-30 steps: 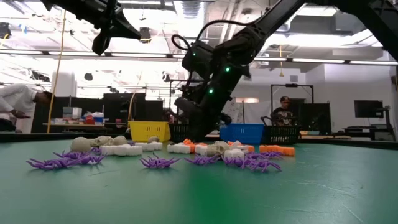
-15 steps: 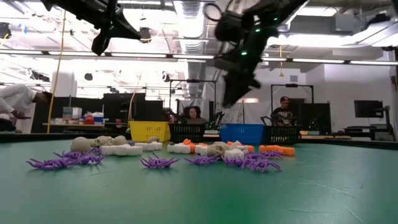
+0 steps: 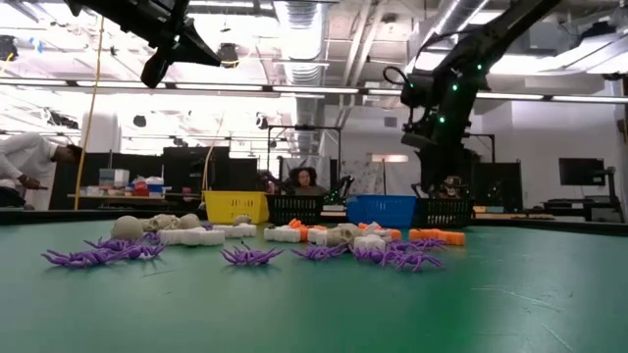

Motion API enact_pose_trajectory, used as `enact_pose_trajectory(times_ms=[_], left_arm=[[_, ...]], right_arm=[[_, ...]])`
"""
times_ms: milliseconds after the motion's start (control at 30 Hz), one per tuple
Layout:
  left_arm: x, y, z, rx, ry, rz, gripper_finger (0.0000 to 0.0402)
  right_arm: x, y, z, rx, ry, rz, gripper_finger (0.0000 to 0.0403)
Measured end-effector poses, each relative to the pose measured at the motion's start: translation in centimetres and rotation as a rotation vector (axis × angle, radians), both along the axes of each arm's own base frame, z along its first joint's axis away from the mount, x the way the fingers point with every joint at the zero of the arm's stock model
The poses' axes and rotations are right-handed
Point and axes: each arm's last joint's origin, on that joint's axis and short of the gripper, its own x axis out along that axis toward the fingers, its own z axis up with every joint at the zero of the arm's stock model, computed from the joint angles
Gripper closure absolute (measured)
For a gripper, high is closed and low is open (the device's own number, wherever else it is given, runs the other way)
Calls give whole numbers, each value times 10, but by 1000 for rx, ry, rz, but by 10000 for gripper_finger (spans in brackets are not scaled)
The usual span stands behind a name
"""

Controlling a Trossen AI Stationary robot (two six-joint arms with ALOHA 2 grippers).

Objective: Sort Halloween decoration
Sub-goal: Put the white skull toy into the right black basket

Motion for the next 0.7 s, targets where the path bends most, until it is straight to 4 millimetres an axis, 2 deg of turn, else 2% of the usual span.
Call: enact_pose_trajectory(times_ms=[133, 300, 400, 533, 700], left_arm=[[0, 0, 0, 30, 18, 9, 397], [0, 0, 0, 68, 44, -1, 359], [-1, 0, -1, 65, 57, -1, 331], [-1, 0, -3, 54, 74, 9, 308], [-1, 0, -3, 44, 64, 9, 301]], right_arm=[[1, -3, 0, -13, 2, 22, 233], [2, -5, 12, -33, -25, 22, 183], [12, 2, 26, -24, -167, 158, 176], [52, 30, 42, -52, -423, 418, 187], [115, 83, 29, -144, -587, 670, 201]])
